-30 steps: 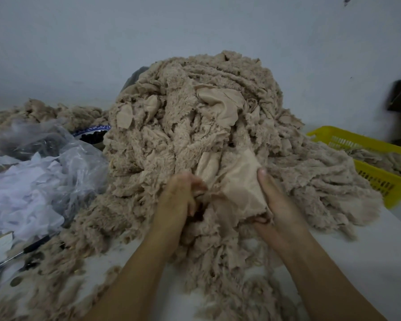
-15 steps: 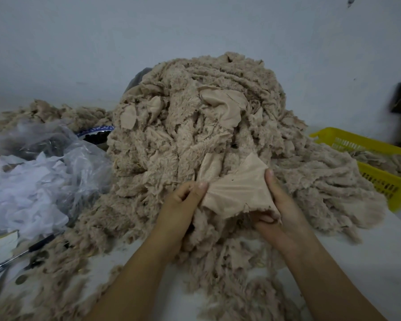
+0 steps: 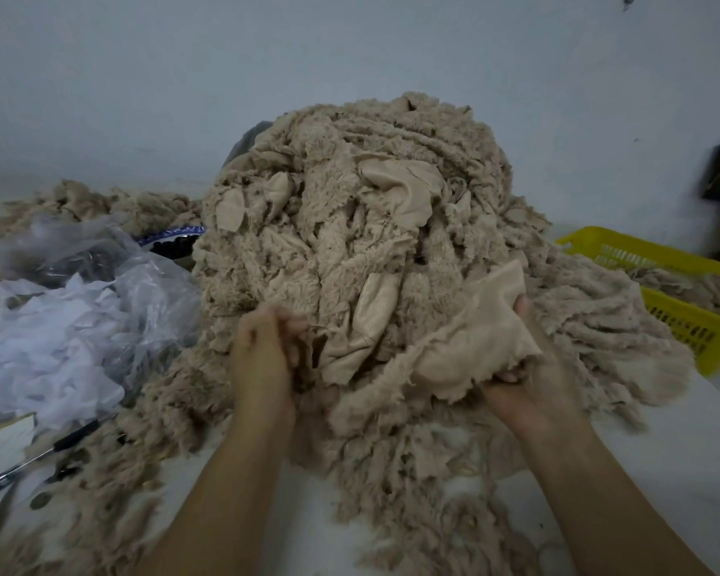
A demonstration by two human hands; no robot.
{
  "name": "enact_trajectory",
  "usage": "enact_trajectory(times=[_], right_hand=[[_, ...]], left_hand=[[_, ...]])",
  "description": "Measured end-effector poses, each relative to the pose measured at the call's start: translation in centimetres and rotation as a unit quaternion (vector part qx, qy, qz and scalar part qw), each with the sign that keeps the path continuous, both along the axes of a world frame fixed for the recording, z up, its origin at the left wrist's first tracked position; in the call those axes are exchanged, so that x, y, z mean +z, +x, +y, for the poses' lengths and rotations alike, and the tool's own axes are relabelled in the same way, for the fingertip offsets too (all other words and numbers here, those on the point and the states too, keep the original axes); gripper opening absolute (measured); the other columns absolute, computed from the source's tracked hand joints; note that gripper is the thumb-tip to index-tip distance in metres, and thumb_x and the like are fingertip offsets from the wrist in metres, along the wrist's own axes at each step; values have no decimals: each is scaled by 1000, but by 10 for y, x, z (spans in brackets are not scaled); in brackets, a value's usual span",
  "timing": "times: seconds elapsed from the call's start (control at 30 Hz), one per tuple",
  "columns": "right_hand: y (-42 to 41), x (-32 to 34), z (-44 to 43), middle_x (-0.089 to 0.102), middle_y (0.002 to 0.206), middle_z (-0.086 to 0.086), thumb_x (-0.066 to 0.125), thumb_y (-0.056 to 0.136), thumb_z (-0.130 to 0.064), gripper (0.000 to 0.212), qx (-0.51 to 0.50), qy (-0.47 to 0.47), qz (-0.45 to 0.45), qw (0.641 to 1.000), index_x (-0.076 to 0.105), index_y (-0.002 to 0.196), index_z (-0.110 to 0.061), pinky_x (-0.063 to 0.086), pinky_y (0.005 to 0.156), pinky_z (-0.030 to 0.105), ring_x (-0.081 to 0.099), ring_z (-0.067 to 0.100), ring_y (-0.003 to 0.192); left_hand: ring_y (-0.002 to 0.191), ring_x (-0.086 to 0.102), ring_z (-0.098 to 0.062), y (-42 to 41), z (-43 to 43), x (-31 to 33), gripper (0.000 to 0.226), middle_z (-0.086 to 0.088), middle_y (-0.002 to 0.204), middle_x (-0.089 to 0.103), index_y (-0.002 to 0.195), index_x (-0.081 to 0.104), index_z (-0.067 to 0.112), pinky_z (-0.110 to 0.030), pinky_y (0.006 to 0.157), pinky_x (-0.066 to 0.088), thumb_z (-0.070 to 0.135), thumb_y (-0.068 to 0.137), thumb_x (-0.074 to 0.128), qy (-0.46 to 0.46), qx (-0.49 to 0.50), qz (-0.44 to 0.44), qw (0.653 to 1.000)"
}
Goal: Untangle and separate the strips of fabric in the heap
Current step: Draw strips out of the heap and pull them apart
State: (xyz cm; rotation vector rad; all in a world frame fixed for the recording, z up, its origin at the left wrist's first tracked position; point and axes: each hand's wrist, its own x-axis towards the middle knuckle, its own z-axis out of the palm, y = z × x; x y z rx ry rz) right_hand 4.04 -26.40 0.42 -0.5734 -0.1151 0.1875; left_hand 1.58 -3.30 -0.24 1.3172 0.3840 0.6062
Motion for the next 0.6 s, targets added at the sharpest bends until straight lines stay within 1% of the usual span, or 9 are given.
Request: enact_trajectory(times=[0.07,0.1,0.13,0.2,0.27,0.37,0.47,0.53,0.6], right_hand=[[-1,-3,4,66,61,3,46,100,-42,49,2,-33,19,999,79,75,-17,49,45,17,62,11,47],[0,-5,7,59,60,1,52,97,-43,41,-3,-52,30,998,79,80,-18,43,43,15,52,8,44],[1,-7,8,55,64,-2,56,94,-44,33,-6,-66,39,997,78,87,-19,38,46,16,46,8,48],[3,-9,10,54,73,0,59,90,-43,31,-4,-72,43,996,74,101,-18,36,58,20,43,11,59],[3,-7,10,57,73,3,58,90,-41,35,-14,-55,50,997,69,110,-14,44,57,21,51,13,59],[0,-2,7,60,72,10,55,94,-40,33,-14,-25,57,998,77,96,-16,42,48,17,54,14,56],[1,-3,1,51,50,-5,56,93,-37,37,-57,8,92,994,78,72,-16,30,32,12,40,5,33],[2,-2,-2,50,50,-7,56,96,-34,31,-90,34,120,988,76,81,-15,26,29,12,32,5,28],[5,-4,-2,56,57,-7,54,98,-33,23,-108,33,127,985,69,97,-16,25,31,12,30,5,29]], left_hand=[[77,61,2,-5,-20,-4,38,6,106,66,117,56,29,-25,69,46,58,98,43,169,-35,28,985],[101,57,5,-8,-28,-6,52,9,130,54,133,47,31,-20,84,46,65,94,41,243,-54,21,968],[113,47,8,-10,-34,-6,63,16,140,40,141,38,33,-10,91,39,69,90,39,296,-68,-2,953],[103,48,9,-14,-39,-4,55,23,127,40,129,43,39,-9,81,45,71,85,43,354,-117,-56,926],[95,53,-3,-16,-44,-7,38,16,110,49,104,49,37,-24,74,50,68,82,51,399,-197,-48,894],[94,48,-1,-10,-40,-18,33,14,108,49,115,59,26,-26,77,45,48,91,58,513,-231,11,827],[75,57,-10,-4,-28,-17,10,7,87,60,98,66,16,-16,61,42,23,97,58,416,-186,36,889],[55,60,-5,-3,-20,-11,15,10,67,66,96,72,18,-13,46,40,29,96,62,234,-179,68,953],[57,67,-7,-5,-14,-1,20,3,73,74,94,79,19,-18,47,49,34,94,65,19,-205,86,975]])
